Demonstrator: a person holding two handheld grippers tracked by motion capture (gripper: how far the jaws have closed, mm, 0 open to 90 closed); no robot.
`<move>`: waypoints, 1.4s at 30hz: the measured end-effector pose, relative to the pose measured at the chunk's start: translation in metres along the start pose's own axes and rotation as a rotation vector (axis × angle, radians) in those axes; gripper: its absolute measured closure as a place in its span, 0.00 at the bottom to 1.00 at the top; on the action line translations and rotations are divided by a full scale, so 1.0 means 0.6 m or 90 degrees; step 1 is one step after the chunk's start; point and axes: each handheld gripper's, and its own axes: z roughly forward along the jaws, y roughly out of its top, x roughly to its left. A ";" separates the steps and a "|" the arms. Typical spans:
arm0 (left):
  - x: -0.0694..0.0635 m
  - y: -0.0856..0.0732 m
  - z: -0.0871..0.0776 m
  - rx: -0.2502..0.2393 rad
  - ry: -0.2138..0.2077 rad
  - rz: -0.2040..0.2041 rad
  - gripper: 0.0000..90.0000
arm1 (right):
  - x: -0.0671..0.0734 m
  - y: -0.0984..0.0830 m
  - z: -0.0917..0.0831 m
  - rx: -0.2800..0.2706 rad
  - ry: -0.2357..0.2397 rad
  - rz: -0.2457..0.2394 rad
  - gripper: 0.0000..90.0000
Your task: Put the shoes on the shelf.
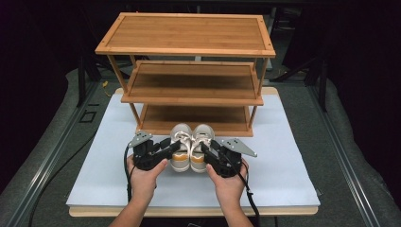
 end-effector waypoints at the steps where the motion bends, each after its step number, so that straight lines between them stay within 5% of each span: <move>1: -0.001 0.005 -0.001 -0.001 -0.001 0.000 0.61 | 0.000 0.004 -0.001 -0.001 -0.001 0.000 0.65; 27: -0.029 0.094 -0.034 -0.041 -0.011 0.015 0.61 | 0.029 0.099 -0.032 -0.036 0.004 -0.033 0.65; 42: -0.037 0.131 -0.031 -0.052 -0.004 0.032 0.61 | 0.026 0.138 -0.028 -0.038 0.013 -0.023 0.65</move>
